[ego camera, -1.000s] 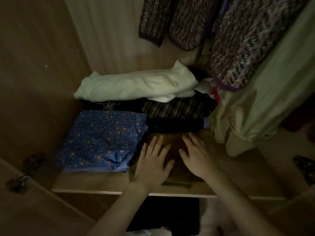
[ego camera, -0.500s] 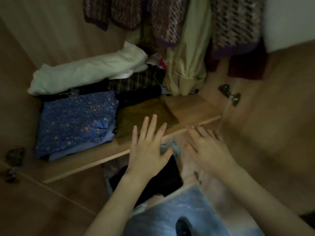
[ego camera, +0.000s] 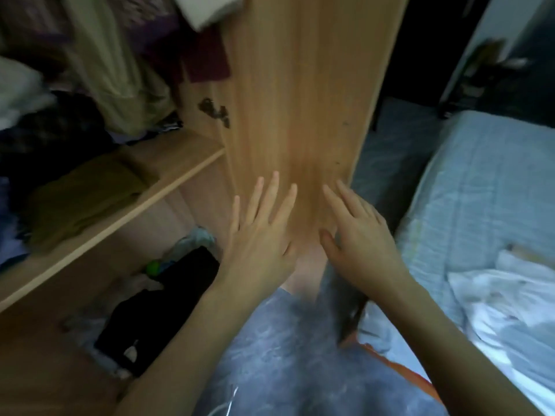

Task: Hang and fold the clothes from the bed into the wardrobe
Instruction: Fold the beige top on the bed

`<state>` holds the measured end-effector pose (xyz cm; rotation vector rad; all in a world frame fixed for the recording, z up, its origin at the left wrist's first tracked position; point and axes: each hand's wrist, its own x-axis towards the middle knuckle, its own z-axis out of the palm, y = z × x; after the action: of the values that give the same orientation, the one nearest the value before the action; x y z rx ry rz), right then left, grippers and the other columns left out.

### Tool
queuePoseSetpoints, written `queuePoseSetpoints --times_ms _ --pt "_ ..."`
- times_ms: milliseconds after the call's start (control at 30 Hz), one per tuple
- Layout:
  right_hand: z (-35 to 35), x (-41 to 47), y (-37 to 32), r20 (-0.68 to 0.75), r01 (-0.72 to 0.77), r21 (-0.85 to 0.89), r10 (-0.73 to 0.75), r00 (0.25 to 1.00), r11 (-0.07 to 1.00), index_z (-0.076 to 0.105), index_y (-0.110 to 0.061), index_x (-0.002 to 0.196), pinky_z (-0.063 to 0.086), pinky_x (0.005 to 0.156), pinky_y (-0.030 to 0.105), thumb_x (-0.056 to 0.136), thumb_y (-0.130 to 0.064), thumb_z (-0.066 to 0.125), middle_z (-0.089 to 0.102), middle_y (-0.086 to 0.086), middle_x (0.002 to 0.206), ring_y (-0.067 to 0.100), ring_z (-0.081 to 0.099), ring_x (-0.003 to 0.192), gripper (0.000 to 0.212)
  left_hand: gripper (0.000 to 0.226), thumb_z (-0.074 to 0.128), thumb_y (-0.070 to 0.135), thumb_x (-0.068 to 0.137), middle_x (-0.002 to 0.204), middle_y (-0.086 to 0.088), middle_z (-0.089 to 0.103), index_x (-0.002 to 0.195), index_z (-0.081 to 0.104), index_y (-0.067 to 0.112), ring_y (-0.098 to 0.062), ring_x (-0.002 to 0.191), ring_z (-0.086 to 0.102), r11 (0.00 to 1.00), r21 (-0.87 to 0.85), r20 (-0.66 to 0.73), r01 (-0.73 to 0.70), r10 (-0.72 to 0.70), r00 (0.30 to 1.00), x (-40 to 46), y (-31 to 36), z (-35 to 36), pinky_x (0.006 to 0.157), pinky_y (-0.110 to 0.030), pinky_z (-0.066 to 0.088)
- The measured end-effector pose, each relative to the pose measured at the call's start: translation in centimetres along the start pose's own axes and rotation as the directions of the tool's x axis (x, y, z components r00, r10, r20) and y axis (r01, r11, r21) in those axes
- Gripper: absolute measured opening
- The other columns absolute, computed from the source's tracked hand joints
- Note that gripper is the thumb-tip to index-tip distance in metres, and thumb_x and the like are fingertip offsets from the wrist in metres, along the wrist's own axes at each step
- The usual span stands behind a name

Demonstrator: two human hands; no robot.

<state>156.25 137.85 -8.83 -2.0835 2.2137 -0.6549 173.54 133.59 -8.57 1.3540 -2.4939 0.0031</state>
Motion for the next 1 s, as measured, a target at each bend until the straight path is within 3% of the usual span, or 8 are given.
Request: queuePoseSetpoints --times_ms 100,233,400,533,667,1000 --pt "-2.6 -4.1 5.1 -0.069 -0.116 0.021 0.117 0.991 0.993 0.03 -0.021 0.149 0.033 0.109 0.052 0.085 -0.027 0.055 0.028 0.008 0.156 0.028 0.033 0.139 0.068 0.08 0.045 0.044 0.092 0.162 0.004 -0.018 0.156 -0.001 0.03 -0.017 0.149 -0.016 0.986 -0.065 0.048 -0.152 0.156 0.987 1.1 6.4 0.9 0.116 -0.044 -0.006" --pt "-6.9 -11.6 13.4 -0.158 -0.259 0.012 0.257 0.953 0.966 0.034 -0.02 0.148 0.037 0.107 0.049 0.087 -0.024 0.061 0.031 0.007 0.155 0.026 0.037 0.137 0.066 0.09 0.056 0.042 0.09 0.161 0.0 -0.021 0.156 -0.003 0.029 -0.021 0.149 -0.017 0.929 -0.085 0.136 -0.361 0.37 0.919 1.7 16.7 3.4 0.12 -0.052 0.007" --pt "-12.8 -22.1 23.7 -0.22 -0.47 0.01 0.461 0.86 0.882 0.032 -0.02 0.148 0.037 0.107 0.049 0.088 -0.025 0.06 0.031 0.007 0.155 0.026 0.034 0.139 0.066 0.092 0.054 0.044 0.092 0.159 0.001 -0.028 0.152 -0.015 0.033 -0.02 0.147 -0.022 0.828 -0.121 0.207 -0.547 0.56 0.802 1.0 30.8 7.0 0.118 -0.048 -0.006" --pt "-17.3 -30.6 30.6 -0.272 -0.608 -0.003 0.585 0.764 0.794 0.034 -0.02 0.147 0.038 0.107 0.045 0.087 -0.026 0.062 0.034 0.006 0.153 0.026 0.037 0.137 0.067 0.084 0.053 0.036 0.09 0.163 -0.002 -0.013 0.155 0.001 0.031 -0.023 0.15 -0.009 0.722 -0.221 0.163 -0.656 0.69 0.705 -0.1 40.8 10.2 0.118 -0.05 0.001" --pt "-21.9 -36.7 35.8 -0.329 -0.69 0.001 0.652 0.683 0.724 0.034 -0.02 0.147 0.035 0.105 0.04 0.088 -0.024 0.063 0.034 0.004 0.153 0.027 0.038 0.135 0.066 0.081 0.051 0.033 0.091 0.163 0.0 -0.014 0.155 0.002 0.029 -0.022 0.15 -0.011 0.64 -0.272 0.167 -0.718 0.767 0.62 -0.3 49.1 12.0 0.119 -0.049 -0.001" --pt "-25.2 -41.8 43.2 -0.265 -0.773 -0.085 0.733 0.626 0.629 0.019 -0.028 0.152 0.028 0.112 0.053 0.092 -0.04 0.053 0.015 0.001 0.16 0.025 0.02 0.145 0.069 0.07 0.042 0.038 0.099 0.162 0.002 -0.016 0.155 0.002 0.03 -0.02 0.149 -0.014 0.574 -0.252 0.094 -0.779 0.816 0.571 1.7 59.9 13.3 0.111 -0.037 -0.013"
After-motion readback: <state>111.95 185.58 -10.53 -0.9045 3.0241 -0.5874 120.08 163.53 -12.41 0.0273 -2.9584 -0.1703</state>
